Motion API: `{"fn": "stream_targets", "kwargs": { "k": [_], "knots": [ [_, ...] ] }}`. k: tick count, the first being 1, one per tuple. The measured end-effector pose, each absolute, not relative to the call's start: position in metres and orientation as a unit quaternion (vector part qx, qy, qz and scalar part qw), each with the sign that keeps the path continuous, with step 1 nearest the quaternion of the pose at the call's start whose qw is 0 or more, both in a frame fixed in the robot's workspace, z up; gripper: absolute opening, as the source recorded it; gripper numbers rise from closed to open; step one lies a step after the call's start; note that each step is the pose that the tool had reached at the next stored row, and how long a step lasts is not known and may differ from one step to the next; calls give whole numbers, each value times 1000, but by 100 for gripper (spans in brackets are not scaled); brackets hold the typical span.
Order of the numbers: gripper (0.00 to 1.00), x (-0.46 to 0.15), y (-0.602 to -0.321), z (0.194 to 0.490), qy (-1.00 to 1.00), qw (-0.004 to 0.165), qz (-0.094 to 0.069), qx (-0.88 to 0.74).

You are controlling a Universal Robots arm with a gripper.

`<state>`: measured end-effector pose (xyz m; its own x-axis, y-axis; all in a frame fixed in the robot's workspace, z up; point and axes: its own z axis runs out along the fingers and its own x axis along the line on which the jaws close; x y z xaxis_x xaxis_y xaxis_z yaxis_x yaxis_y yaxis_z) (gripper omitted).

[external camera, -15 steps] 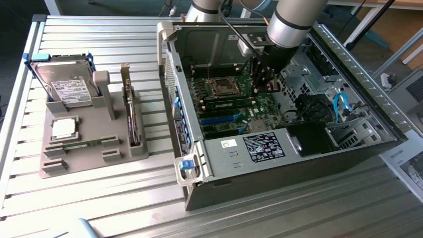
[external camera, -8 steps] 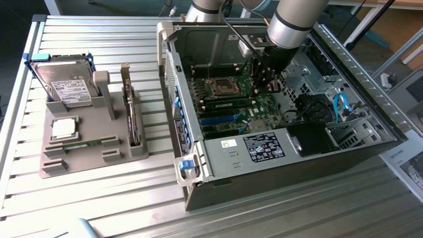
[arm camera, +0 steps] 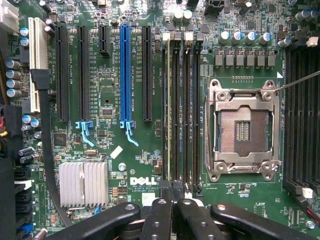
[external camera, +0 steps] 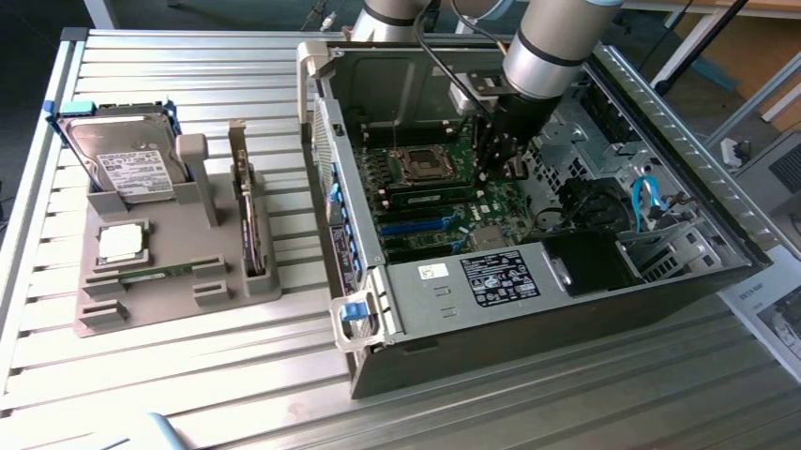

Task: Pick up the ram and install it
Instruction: 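Press down the ram until it locks into place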

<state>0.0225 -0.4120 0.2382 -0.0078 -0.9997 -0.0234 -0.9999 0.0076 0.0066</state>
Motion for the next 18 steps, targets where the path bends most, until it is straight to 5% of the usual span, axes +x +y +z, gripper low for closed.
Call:
{"fn": "stream_targets", "kwargs": {
  "k": [18],
  "knots": [
    [10, 22, -412, 231, 710, 6, 10, -704]
  ]
}}
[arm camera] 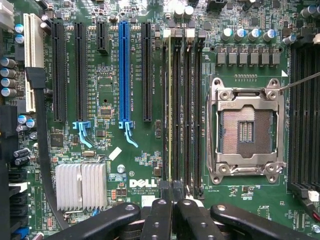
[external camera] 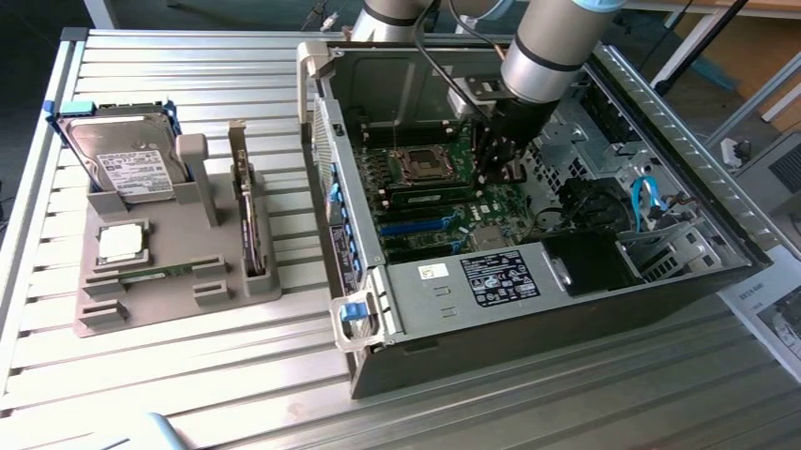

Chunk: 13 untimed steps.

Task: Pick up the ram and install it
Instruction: 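Press down the ram until it locks into place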

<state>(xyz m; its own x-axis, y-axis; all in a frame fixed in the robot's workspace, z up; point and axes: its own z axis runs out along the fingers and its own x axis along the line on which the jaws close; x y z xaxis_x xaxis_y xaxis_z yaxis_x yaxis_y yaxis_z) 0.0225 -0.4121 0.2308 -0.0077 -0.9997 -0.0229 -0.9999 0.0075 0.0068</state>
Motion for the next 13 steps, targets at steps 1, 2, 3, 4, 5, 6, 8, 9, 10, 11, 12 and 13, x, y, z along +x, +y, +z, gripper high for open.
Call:
{"fn": "stream_targets", "kwargs": {
  "k": [1, 2, 3, 4, 5, 6, 8, 9, 10, 11, 12, 13],
  "knots": [
    [10, 22, -412, 231, 710, 6, 10, -704],
    [10, 22, -412, 231, 710, 6, 10, -704],
    [10, 22, -412, 230, 710, 6, 10, -704],
    [10, 22, -412, 230, 710, 6, 10, -704],
    [10, 22, -412, 230, 710, 6, 10, -704],
    [10, 22, -412, 230, 710, 6, 11, -704],
    [10, 22, -412, 229, 710, 6, 10, -704],
    [10, 22, -412, 229, 710, 6, 10, -704],
    [10, 22, -412, 229, 710, 6, 10, -704],
    [10, 22, -412, 229, 710, 6, 10, -704],
    [10, 22, -412, 229, 710, 6, 10, -704],
    [10, 22, -412, 229, 710, 6, 10, -704]
  ]
}}
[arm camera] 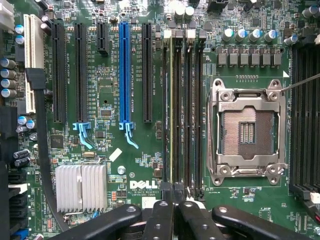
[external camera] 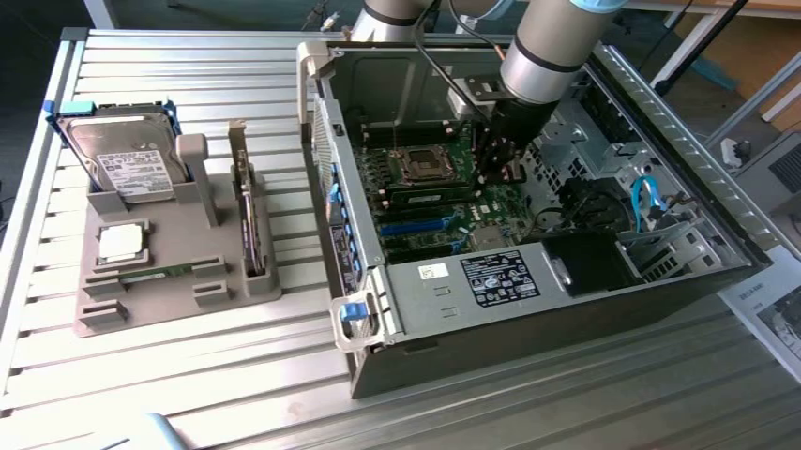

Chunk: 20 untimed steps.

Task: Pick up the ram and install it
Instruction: 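Press down the ram until it locks into place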

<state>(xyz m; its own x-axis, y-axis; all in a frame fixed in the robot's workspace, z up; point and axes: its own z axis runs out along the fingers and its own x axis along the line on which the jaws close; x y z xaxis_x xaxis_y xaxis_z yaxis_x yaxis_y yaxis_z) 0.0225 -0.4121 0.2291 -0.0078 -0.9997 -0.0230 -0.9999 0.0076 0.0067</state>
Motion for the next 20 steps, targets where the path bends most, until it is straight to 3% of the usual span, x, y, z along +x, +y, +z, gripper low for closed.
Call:
{"fn": "stream_targets", "kwargs": {
  "k": [20],
  "knots": [
    [10, 18, -412, 236, 710, 6, 10, -704]
  ]
}}
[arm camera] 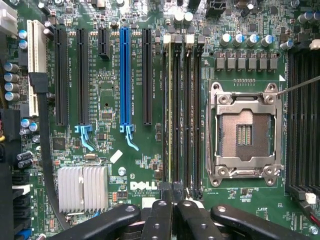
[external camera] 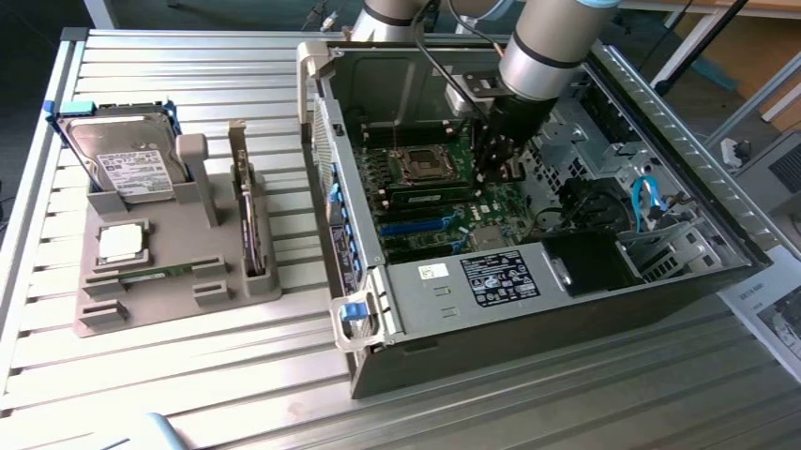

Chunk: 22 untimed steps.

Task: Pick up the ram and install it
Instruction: 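Press down the ram until it locks into place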

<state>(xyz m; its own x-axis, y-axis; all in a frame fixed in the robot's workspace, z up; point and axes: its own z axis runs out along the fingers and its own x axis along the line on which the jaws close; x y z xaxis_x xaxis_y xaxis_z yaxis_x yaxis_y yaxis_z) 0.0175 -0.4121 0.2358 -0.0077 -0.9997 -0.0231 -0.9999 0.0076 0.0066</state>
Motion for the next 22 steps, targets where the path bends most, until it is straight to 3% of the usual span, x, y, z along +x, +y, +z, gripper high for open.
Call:
{"fn": "stream_targets", "kwargs": {
  "k": [22],
  "knots": [
    [10, -37, -412, 236, 710, 9, 7, -704]
  ]
}}
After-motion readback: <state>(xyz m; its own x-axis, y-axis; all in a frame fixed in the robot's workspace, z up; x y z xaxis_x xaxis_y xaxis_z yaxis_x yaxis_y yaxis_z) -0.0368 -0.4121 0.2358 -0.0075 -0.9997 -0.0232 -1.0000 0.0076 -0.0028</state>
